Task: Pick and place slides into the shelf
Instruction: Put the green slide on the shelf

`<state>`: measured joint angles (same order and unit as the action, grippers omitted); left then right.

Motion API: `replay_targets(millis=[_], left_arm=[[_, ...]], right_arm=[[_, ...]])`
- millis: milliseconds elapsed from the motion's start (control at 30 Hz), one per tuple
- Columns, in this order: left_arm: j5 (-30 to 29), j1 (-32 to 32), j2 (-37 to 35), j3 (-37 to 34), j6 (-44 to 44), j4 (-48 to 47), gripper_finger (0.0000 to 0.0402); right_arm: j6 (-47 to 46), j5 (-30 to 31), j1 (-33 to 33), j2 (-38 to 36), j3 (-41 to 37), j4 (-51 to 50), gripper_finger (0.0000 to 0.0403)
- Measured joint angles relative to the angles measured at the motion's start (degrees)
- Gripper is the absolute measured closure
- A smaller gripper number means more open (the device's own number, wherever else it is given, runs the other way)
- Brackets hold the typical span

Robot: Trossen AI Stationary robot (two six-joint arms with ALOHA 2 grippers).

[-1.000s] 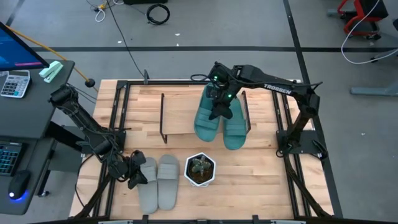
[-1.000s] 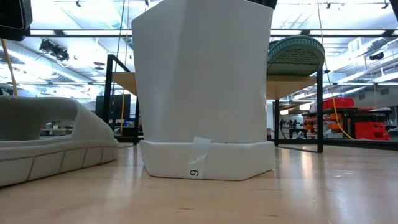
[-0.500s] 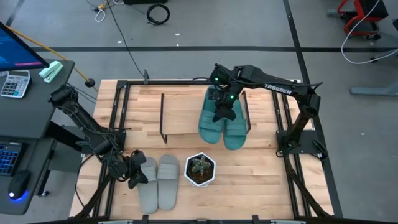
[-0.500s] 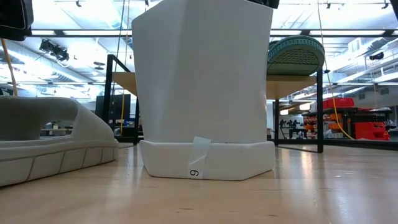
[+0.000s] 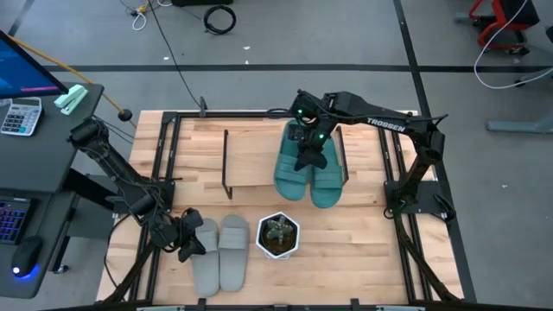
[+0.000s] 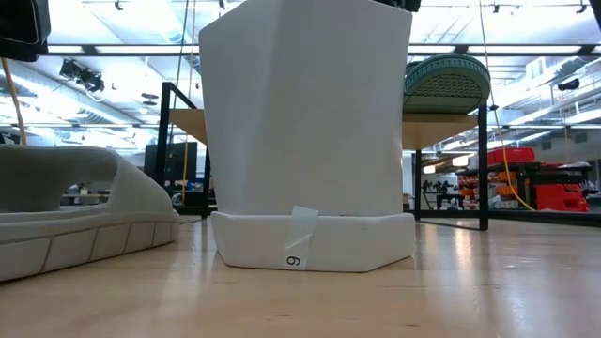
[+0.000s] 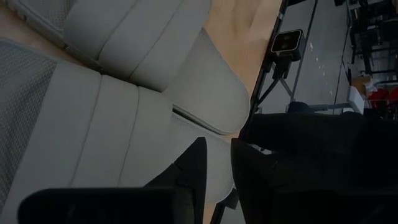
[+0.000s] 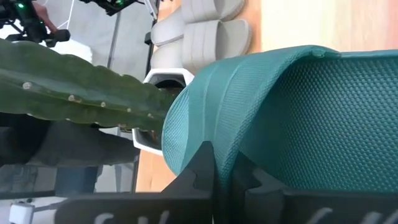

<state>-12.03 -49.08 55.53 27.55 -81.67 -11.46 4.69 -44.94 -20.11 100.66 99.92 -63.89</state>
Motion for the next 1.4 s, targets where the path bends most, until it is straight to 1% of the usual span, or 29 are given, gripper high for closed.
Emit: replay_targets(millis=[567, 733, 967, 1233, 1400], left_arm=[[-0.4, 0.0, 0.0, 0.0, 0.0, -0.2, 0.0325], [-0.4, 0.0, 0.0, 0.0, 0.0, -0.2, 0.0322], [-0.4, 0.0, 0.0, 0.0, -0.1, -0.2, 0.033], [-0.4, 0.0, 0.0, 0.0, -0.1, -0.2, 0.0322], [-0.4, 0.0, 0.0, 0.0, 0.0, -0.2, 0.0325]], right_arm=[[1.1, -0.1, 2.6, 0.0, 0.0, 0.3, 0.0393], [1.8, -0.1, 2.7, 0.0, 0.0, 0.3, 0.0393], [2.5, 0.4, 2.7, 0.0, 0.0, 0.3, 0.0393], [2.4, 0.4, 2.7, 0.0, 0.0, 0.2, 0.0393], [2.4, 0.4, 3.1, 0.0, 0.0, 0.2, 0.0393]])
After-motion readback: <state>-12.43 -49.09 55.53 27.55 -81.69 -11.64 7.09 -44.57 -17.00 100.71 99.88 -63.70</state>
